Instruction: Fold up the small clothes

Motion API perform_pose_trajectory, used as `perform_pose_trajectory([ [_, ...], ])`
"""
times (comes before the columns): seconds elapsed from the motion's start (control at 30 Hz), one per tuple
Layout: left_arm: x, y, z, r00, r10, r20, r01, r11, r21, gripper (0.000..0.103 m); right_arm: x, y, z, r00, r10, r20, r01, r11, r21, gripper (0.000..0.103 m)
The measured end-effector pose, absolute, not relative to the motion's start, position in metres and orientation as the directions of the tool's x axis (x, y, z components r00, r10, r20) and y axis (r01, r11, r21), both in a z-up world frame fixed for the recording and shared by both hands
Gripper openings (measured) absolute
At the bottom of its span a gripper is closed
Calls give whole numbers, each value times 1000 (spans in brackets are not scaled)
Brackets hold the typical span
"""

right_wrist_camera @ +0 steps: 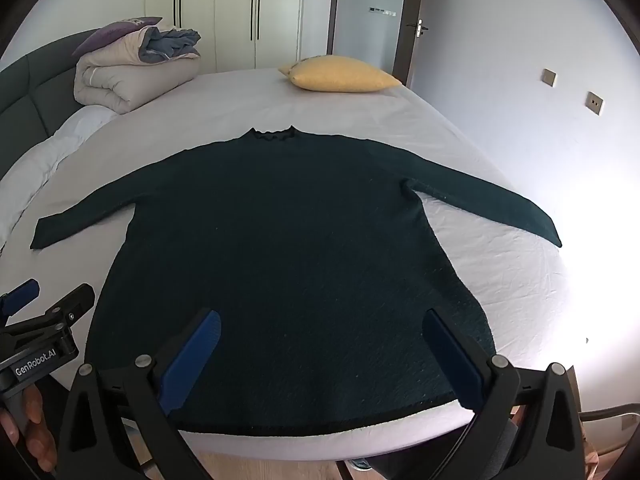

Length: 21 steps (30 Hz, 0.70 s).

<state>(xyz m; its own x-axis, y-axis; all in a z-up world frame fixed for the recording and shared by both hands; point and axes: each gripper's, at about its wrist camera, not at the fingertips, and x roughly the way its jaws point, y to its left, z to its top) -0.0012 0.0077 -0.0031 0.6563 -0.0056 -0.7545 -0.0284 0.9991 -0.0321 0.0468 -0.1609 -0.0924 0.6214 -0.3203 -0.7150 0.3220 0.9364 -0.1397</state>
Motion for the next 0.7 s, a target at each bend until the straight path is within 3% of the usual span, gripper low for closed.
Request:
perform_pose_trajectory([
  [0.7, -2, 3, -12, 654, -4, -757, -30, 999, -31, 103, 47, -158, -97, 617, -324, -717, 318, 936, -149, 103],
])
